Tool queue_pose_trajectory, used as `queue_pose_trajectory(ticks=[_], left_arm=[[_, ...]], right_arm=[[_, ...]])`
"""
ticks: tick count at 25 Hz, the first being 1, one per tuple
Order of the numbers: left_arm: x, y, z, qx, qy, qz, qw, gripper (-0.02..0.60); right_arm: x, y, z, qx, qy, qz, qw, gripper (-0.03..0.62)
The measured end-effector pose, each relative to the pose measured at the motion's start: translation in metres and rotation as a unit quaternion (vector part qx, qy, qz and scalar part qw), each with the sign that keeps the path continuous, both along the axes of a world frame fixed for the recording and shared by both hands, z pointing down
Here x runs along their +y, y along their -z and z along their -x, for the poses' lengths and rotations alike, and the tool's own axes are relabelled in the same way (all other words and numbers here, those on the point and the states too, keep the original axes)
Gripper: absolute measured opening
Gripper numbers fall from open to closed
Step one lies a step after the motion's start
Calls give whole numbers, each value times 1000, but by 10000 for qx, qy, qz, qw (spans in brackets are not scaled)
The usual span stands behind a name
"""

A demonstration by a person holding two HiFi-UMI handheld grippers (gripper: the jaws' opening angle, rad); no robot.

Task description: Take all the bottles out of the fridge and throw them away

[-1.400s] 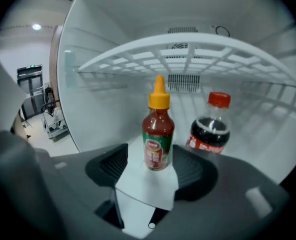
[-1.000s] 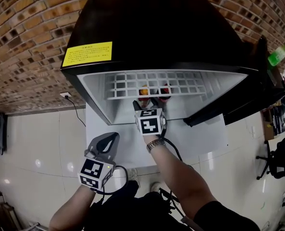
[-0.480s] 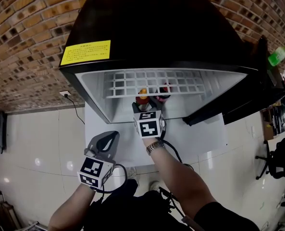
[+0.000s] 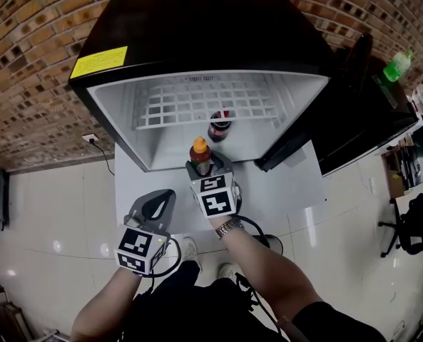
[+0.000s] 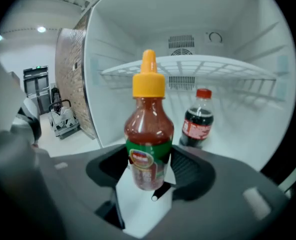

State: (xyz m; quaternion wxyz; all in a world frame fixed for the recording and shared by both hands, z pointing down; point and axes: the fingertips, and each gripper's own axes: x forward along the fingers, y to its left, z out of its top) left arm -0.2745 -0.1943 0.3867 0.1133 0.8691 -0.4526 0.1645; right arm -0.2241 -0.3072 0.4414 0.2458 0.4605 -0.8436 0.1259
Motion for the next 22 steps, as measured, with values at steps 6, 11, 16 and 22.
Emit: queue_pose_trajectory(ticks=[6,11,16,22], left_arm=[[30,4,-45,-7,-104,-53,9999,5],[59,8,-92,37,-212,-96,9997,5],[93,5,-138,115,-346,-89,9993,5],[129,-13,-198,152,-657,73,9977,5]], right_arm=[[45,11,-39,-76,76,-75,9999,267],[90,13,-88,-62,33,-55,10000,267],[136,8,-138,77,-16,-40,10000,267],[193,-13,-203,56,-317,171,9993,267]])
